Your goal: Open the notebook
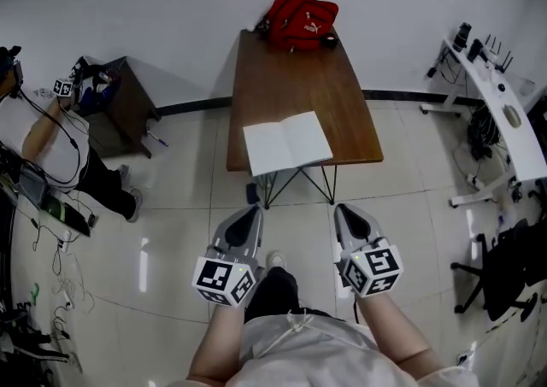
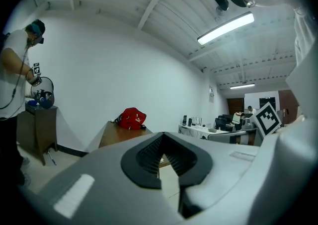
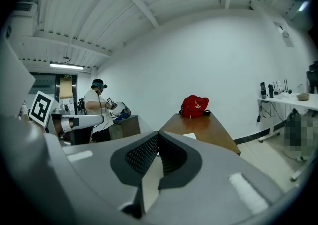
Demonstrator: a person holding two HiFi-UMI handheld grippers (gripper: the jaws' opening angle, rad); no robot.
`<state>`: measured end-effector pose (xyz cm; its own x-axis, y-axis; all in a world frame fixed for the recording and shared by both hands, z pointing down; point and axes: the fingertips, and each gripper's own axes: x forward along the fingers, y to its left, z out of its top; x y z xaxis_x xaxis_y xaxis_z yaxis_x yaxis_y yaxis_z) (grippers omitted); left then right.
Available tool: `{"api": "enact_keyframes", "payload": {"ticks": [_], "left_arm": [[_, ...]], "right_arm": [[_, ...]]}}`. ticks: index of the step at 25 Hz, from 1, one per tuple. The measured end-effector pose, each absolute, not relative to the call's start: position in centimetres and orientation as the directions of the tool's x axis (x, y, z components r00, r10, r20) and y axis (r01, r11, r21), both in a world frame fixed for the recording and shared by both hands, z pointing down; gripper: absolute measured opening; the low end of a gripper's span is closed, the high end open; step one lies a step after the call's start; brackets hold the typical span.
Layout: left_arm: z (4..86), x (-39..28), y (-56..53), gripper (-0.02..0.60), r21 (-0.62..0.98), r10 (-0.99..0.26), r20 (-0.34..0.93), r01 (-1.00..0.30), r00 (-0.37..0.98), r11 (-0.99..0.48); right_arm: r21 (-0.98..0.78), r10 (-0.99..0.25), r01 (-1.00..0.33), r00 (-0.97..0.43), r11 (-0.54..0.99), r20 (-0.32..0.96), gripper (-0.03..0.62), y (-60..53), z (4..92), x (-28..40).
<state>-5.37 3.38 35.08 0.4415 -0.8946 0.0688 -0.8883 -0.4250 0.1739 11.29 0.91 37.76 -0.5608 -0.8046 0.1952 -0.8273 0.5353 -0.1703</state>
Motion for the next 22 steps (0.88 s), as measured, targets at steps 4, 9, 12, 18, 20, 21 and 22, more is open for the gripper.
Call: {"api": "enact_keyframes", "payload": {"ticks": [4, 9, 12, 18, 20, 21, 22], "left_arm": [[35.4, -4.5, 5.5, 0.006, 0.188, -0.896, 0.062, -0.887, 0.440, -0.422], [35.3, -5.1, 6.7, 0.006, 0.170, -0.900, 0.067, -0.893, 0.432, -0.416], [35.1, -5.4, 7.4, 0.006, 0.167, -0.896, 0.073, -0.892, 0.437, -0.421], [34.1, -5.4, 8.8, 0.006, 0.183, -0.885, 0.047, -0.875, 0.463, -0.448], [33.4, -5.4, 9.0, 0.006, 0.197, -0.884, 0.027, -0.870, 0.466, -0.452], [33.1, -5.4, 9.1, 0.006, 0.190, -0.886, 0.021, -0.871, 0.464, -0.452], [32.9, -5.4, 9.2, 0.006, 0.180, -0.886, 0.019, -0.873, 0.463, -0.453]], "right_arm": [[-0.185, -0.771, -0.808, -0.589, 0.559, 0.241, 0.005, 3.1, 38.7, 11.6], [-0.110, -0.792, -0.822, -0.569, 0.559, 0.221, 0.005, 4.2, 38.0, 11.5], [-0.056, -0.815, -0.837, -0.544, 0.545, 0.200, 0.005, 5.0, 37.5, 11.5], [0.000, -0.836, -0.848, -0.522, 0.530, 0.170, 0.005, 6.5, 36.8, 11.5], [-0.003, -0.837, -0.849, -0.521, 0.528, 0.170, 0.005, 6.8, 36.7, 11.5], [-0.003, -0.837, -0.850, -0.520, 0.527, 0.170, 0.005, 7.0, 36.7, 11.5], [-0.005, -0.838, -0.851, -0.519, 0.526, 0.169, 0.005, 7.1, 36.6, 11.5]]}}
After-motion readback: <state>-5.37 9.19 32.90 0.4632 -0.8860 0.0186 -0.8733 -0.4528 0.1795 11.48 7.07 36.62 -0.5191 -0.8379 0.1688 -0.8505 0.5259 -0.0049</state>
